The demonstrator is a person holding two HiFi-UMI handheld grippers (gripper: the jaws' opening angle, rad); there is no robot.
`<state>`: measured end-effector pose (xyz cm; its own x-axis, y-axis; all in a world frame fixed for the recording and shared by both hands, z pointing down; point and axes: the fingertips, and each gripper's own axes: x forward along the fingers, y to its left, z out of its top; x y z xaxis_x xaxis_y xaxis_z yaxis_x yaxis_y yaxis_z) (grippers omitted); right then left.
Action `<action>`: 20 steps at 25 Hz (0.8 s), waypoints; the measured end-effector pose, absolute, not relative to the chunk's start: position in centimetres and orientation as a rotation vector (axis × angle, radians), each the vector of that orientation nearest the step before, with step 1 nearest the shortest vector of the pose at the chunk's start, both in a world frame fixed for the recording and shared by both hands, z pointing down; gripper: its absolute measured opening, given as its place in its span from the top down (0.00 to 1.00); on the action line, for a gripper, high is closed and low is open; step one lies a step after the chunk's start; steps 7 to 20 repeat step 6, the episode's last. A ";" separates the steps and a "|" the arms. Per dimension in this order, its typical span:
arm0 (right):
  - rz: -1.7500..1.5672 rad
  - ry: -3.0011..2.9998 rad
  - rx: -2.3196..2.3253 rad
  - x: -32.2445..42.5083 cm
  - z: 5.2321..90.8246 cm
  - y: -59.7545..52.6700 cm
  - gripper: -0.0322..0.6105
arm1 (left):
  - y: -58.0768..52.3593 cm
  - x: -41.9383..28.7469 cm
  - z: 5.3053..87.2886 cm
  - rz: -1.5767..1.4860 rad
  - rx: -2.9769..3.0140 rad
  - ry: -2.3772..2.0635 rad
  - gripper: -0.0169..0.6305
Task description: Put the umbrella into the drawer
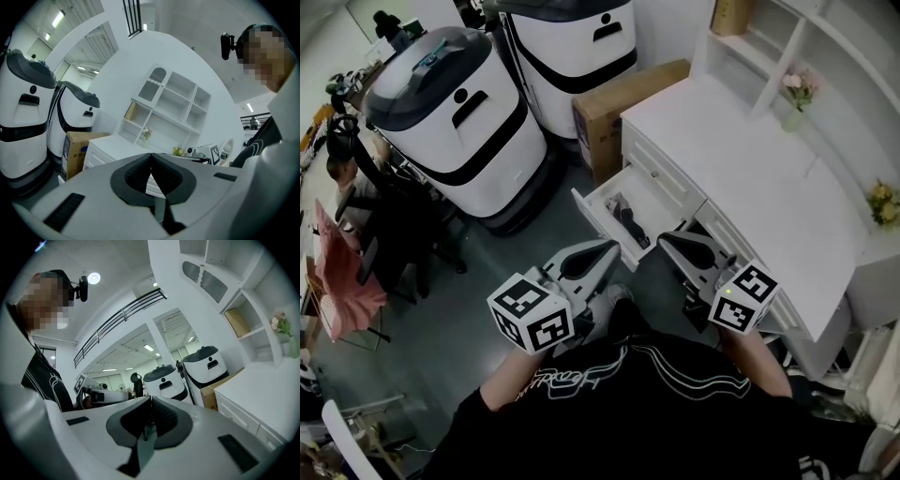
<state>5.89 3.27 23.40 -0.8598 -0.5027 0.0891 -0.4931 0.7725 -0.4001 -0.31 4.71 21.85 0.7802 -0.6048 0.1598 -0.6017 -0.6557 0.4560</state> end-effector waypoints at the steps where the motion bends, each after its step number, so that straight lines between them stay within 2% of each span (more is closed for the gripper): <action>1: -0.655 2.936 -0.827 5.9 23.5 3.2 0.88 | 4.7 -0.3 21.9 -0.008 2.477 -0.902 0.95; 20: -0.667 2.928 -0.834 6.0 23.9 2.8 0.88 | 4.1 -0.2 22.4 -0.009 2.471 -0.899 0.95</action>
